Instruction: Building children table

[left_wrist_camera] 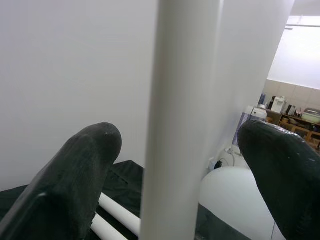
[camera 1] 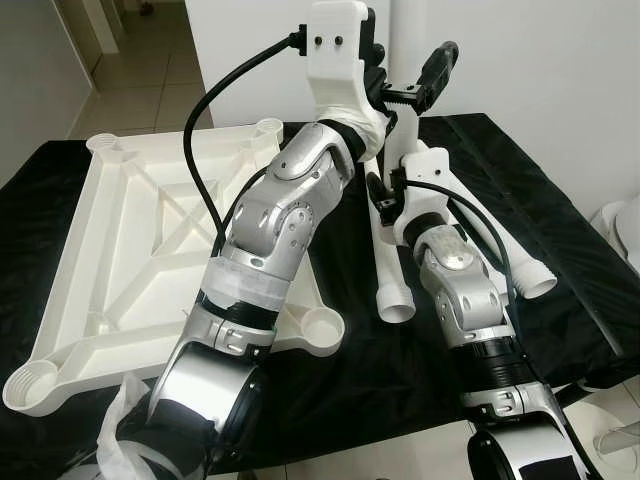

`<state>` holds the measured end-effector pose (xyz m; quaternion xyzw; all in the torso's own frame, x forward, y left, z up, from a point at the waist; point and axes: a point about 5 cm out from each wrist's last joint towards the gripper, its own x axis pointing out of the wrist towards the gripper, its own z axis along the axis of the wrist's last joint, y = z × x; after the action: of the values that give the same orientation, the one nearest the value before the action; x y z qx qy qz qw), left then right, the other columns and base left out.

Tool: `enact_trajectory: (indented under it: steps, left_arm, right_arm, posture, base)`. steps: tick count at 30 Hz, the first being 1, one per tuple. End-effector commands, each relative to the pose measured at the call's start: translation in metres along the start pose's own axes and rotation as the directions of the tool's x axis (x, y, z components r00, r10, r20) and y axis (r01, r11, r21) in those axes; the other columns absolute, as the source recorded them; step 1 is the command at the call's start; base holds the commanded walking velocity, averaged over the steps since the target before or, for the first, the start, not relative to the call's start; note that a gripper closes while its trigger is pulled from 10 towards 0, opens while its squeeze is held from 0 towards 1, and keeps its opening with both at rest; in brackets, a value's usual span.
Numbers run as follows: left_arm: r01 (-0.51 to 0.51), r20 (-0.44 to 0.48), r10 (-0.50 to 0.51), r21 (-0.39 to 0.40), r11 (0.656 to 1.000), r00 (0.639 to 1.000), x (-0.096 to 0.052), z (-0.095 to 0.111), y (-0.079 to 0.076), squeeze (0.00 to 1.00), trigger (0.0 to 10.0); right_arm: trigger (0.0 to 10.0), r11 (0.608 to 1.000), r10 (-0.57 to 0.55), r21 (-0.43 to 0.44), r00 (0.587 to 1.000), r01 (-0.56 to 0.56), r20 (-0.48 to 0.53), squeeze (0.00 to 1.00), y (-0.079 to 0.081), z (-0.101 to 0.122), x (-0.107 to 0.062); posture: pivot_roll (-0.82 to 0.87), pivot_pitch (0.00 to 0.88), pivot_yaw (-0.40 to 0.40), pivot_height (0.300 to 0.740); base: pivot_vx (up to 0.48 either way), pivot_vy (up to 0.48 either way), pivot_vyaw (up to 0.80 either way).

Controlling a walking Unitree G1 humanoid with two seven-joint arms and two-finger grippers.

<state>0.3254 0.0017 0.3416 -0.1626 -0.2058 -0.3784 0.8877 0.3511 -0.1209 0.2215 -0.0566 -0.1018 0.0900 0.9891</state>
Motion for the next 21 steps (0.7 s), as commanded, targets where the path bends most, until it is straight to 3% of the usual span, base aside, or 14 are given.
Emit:
enact_trajectory:
  steps: [1,5,7,9,13,15,21]
  left_arm:
    - [0.093,-0.006,-0.093,-0.009,0.996,0.996,-0.003,0.0,-0.004,0.0,10.0]
    - [0.085,-0.018,-0.085,-0.017,0.996,0.996,-0.006,-0.002,-0.001,0.0,10.0]
    - [0.07,-0.054,-0.071,-0.008,0.997,0.996,-0.017,-0.01,0.006,0.0,10.0]
    - [0.07,-0.054,-0.071,-0.008,0.997,0.996,-0.017,-0.01,0.006,0.0,10.0]
    - [0.071,-0.119,-0.067,0.032,0.997,0.991,-0.036,-0.025,0.014,0.0,10.0]
    - [0.071,-0.119,-0.067,0.032,0.997,0.991,-0.036,-0.025,0.014,0.0,10.0]
    - [0.165,-0.207,-0.131,0.155,0.974,0.969,-0.073,-0.051,0.018,0.0,10.0]
  right_arm:
    - [10.0,0.999,-0.022,0.034,1.0,0.022,0.009,0.0,-0.001,0.002,-0.001]
    - [10.0,0.996,-0.062,0.06,0.998,0.062,0.013,0.0,-0.008,0.001,-0.004]
    - [10.0,0.986,-0.13,0.106,0.991,0.127,0.022,0.0,-0.02,0.0,-0.012]
    - [10.0,0.986,-0.13,0.106,0.991,0.127,0.022,0.0,-0.02,0.0,-0.012]
    - [10.0,0.975,-0.185,0.135,0.982,0.179,0.039,0.0,-0.03,-0.001,-0.021]
    - [10.0,0.975,-0.185,0.135,0.982,0.179,0.039,0.0,-0.03,-0.001,-0.021]
    - [10.0,0.959,-0.245,0.157,0.969,0.236,0.037,0.0,-0.044,-0.006,-0.036]
  posture:
    - [-0.07,0.012,0.013,0.74]
    - [-0.07,0.01,0.01,0.74]
    - [-0.08,0.002,0.017,0.74]
    - [-0.08,0.002,0.017,0.74]
    - [-0.08,0.0,0.023,0.74]
    - [-0.08,0.0,0.023,0.74]
    - [-0.08,0.0,0.027,0.74]
  base:
    - [0.0,0.0,0.0]
    - [0.0,0.0,0.0]
    - [0.0,0.0,0.0]
    - [0.0,0.0,0.0]
    - [0.0,0.0,0.0]
    - [0.0,0.0,0.0]
    - [0.0,0.0,0.0]
